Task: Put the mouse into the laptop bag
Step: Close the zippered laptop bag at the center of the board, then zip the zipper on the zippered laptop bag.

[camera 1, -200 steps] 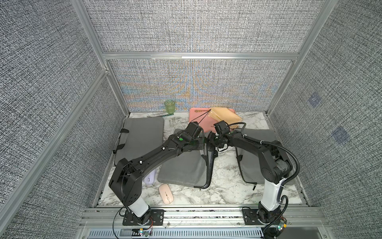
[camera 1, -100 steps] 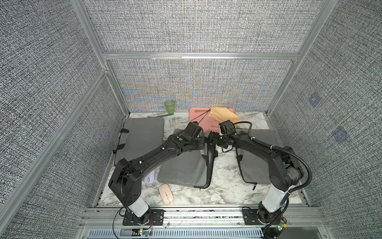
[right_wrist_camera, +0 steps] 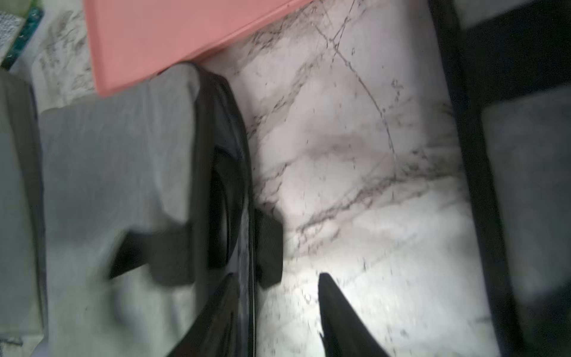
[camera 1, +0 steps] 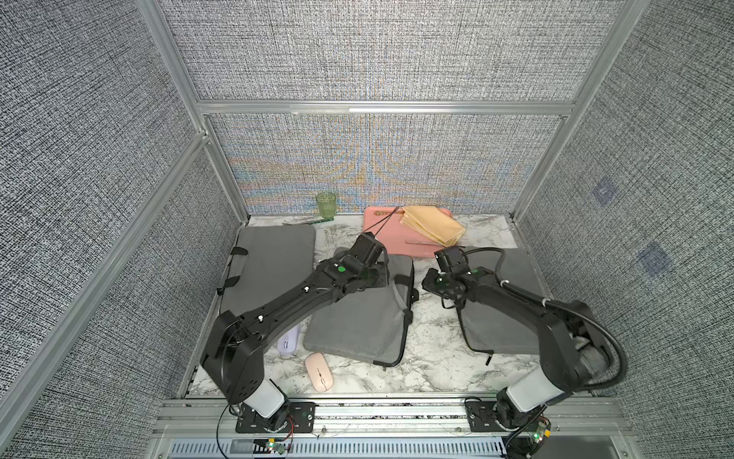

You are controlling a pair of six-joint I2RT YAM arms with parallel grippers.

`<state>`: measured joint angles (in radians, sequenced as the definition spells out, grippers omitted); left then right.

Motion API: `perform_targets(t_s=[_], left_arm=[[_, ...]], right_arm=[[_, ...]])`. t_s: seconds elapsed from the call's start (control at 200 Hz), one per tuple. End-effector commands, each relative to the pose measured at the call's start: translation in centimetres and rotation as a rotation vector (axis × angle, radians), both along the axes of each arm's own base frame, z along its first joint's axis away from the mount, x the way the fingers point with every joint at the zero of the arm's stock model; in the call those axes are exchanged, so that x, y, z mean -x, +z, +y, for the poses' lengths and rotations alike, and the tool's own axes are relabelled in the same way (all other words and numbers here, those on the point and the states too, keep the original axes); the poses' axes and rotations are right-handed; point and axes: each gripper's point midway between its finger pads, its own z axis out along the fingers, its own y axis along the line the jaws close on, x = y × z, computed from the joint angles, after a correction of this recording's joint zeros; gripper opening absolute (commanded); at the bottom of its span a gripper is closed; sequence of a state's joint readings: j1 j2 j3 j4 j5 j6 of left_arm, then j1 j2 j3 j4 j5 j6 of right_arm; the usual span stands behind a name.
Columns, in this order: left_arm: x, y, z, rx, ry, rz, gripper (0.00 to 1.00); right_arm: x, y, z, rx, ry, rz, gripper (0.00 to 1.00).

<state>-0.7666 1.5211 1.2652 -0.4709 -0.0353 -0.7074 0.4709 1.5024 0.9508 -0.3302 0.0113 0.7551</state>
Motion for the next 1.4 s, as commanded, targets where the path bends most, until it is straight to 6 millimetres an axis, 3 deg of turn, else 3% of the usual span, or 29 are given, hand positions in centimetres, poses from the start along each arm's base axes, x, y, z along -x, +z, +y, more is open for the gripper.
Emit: perform_targets(t_s=[0.0, 0.045, 0.115, 0.26, 0.395, 0.555, 0.661, 0.821, 0.951, 1.171, 1.246, 1.391], left_arm=[[0.3, 1.5, 3.2, 0.031, 0.161, -0.045, 0.99], [0.9, 2.1, 4.4, 0.074, 0.214, -0.065, 0.99], [1.8, 2.2, 6.6, 0.136, 0.305, -0.093, 0.99], [6.9, -2.1, 11.8, 0.189, 0.542, 0.116, 0.99], [9.5, -5.5, 11.7, 0.371, 0.570, 0.229, 0.99], [11.0, -8.6, 10.7, 0.493, 0.609, 0.374, 0.99], [11.3, -9.0, 9.5, 0.474, 0.566, 0.424, 0.99], [12.3, -11.7, 7.9, 0.493, 0.578, 0.565, 0.99], [13.0, -13.4, 8.0, 0.478, 0.622, 0.600, 1.00], [13.0, -13.3, 8.7, 0.474, 0.666, 0.584, 1.00], [12.9, -13.0, 9.0, 0.479, 0.672, 0.571, 1.00], [12.7, -12.1, 9.6, 0.488, 0.689, 0.535, 1.00]], right_arm=[[3.7, 0.1, -1.4, 0.091, -0.017, -0.008, 0.58], [5.6, 0.2, -1.2, 0.117, 0.006, -0.026, 0.63], [8.6, 0.3, -1.1, 0.142, 0.039, -0.051, 0.65], [14.3, -0.3, 0.8, 0.128, 0.173, -0.096, 0.64], [18.2, -0.9, 3.4, 0.091, 0.290, -0.136, 0.64], [21.7, -2.1, 8.6, 0.060, 0.415, -0.164, 0.63], [22.6, -2.3, 11.2, 0.084, 0.446, -0.189, 0.63], [23.4, -3.9, 14.4, 0.053, 0.483, -0.170, 0.63], [23.6, -5.4, 15.4, 0.045, 0.484, -0.151, 0.63], [23.5, -6.9, 16.4, 0.044, 0.463, -0.140, 0.61], [23.2, -7.1, 16.2, 0.053, 0.443, -0.144, 0.55], [22.8, -7.3, 15.6, 0.079, 0.404, -0.146, 0.26]])
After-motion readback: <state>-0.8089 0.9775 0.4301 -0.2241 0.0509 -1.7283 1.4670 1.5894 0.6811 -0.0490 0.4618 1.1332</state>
